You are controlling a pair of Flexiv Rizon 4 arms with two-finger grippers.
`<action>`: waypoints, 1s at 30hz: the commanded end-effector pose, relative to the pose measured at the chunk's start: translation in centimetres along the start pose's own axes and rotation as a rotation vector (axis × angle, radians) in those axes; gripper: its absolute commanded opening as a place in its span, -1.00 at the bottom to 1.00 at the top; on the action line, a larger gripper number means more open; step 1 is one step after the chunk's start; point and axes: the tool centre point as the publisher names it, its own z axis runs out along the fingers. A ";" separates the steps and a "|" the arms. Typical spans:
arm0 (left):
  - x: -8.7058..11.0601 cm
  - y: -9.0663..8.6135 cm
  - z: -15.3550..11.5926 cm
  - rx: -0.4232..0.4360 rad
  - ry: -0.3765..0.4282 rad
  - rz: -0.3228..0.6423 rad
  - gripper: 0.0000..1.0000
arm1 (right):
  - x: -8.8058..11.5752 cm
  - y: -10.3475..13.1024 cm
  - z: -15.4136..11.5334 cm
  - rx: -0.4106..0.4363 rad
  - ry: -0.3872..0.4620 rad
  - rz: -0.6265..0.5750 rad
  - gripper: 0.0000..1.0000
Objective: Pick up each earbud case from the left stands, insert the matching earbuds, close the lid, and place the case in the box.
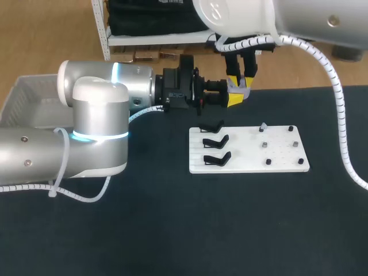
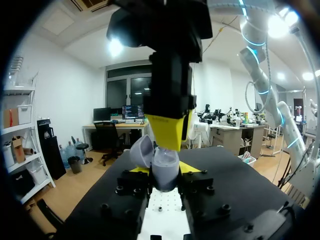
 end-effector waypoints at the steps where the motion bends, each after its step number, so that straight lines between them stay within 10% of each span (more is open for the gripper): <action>1: 0.1 -0.1 0.0 -0.006 -0.008 0.005 -1.00 | 0.2 0.1 0.3 0.000 0.002 0.000 -1.00; 14: 0.1 -0.1 0.0 -0.006 -0.008 0.005 -1.00 | 0.2 0.2 0.3 0.000 0.001 -0.005 -1.00; 17: 0.1 -0.1 0.0 -0.006 -0.008 0.005 -1.00 | 0.3 0.2 0.4 -0.003 0.000 -0.009 -0.40; 30: 0.1 -0.1 0.0 -0.006 -0.008 0.005 -1.00 | 0.4 -0.2 -0.2 -0.018 -0.015 -0.012 -0.36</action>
